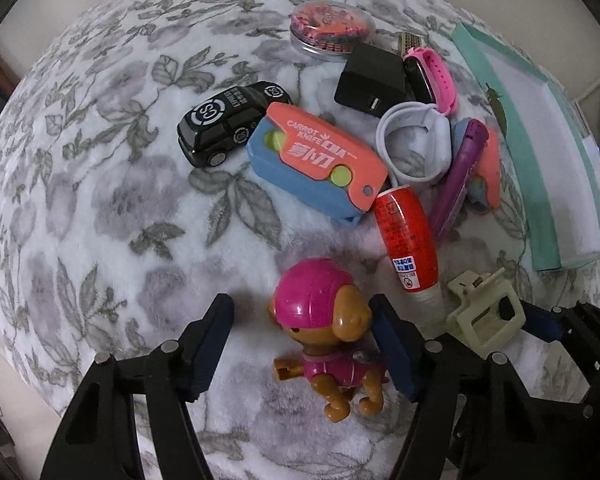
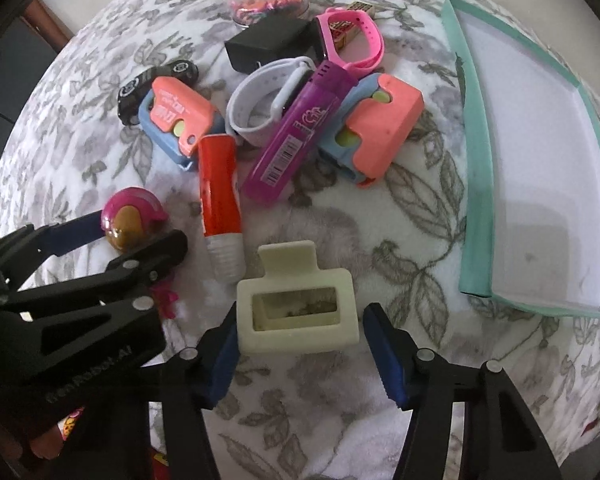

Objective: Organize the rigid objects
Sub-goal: 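Grasp the pink-helmeted puppy figure with left gripper while right gripper grasps cream hair clip, then carry the puppy and hair clip over the teal-rimmed tray with both grippers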

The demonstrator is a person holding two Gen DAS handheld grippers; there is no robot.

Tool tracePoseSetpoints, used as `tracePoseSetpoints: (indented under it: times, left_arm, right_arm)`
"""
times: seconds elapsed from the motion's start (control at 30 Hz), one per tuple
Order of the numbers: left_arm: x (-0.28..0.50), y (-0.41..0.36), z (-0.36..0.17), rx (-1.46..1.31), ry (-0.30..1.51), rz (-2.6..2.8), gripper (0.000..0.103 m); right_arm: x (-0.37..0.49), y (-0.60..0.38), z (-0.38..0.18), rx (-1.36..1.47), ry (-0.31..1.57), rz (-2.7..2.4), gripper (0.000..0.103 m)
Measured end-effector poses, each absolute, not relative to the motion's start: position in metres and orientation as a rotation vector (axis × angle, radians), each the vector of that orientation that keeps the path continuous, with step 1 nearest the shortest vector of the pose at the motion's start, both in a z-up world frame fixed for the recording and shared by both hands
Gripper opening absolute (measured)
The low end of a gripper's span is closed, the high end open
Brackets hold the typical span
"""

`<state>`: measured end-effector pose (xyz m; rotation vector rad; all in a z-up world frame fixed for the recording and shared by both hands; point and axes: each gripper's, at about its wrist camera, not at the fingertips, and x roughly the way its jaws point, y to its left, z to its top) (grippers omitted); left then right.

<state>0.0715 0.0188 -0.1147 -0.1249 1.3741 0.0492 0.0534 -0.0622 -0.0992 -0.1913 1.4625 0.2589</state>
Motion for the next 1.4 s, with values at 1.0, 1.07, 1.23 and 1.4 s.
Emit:
tracePoseSetpoints:
  times: [1.0, 1.07, 1.23, 1.4]
  left_arm:
    - [0.070, 0.026, -0.011, -0.121, 1.255, 0.076, 0.042]
    - [0.073, 0.022, 0.011, -0.149, 1.210, 0.059, 0.042]
    - [0.090, -0.003, 0.049, -0.205, 1.132, 0.032, 0.042]
    - [0.116, -0.045, 0.059, -0.214, 1.109, 0.025, 0.042]
  right_arm:
    - [0.072, -0.090, -0.022, 0.015, 1.323, 0.270, 0.055]
    - [0.079, -0.100, -0.001, 0.056, 1.278, 0.253, 0.055]
    - [0.095, -0.133, 0.040, 0.131, 1.171, 0.124, 0.055]
    - [0.117, -0.168, 0.058, 0.181, 1.097, 0.001, 0.055]
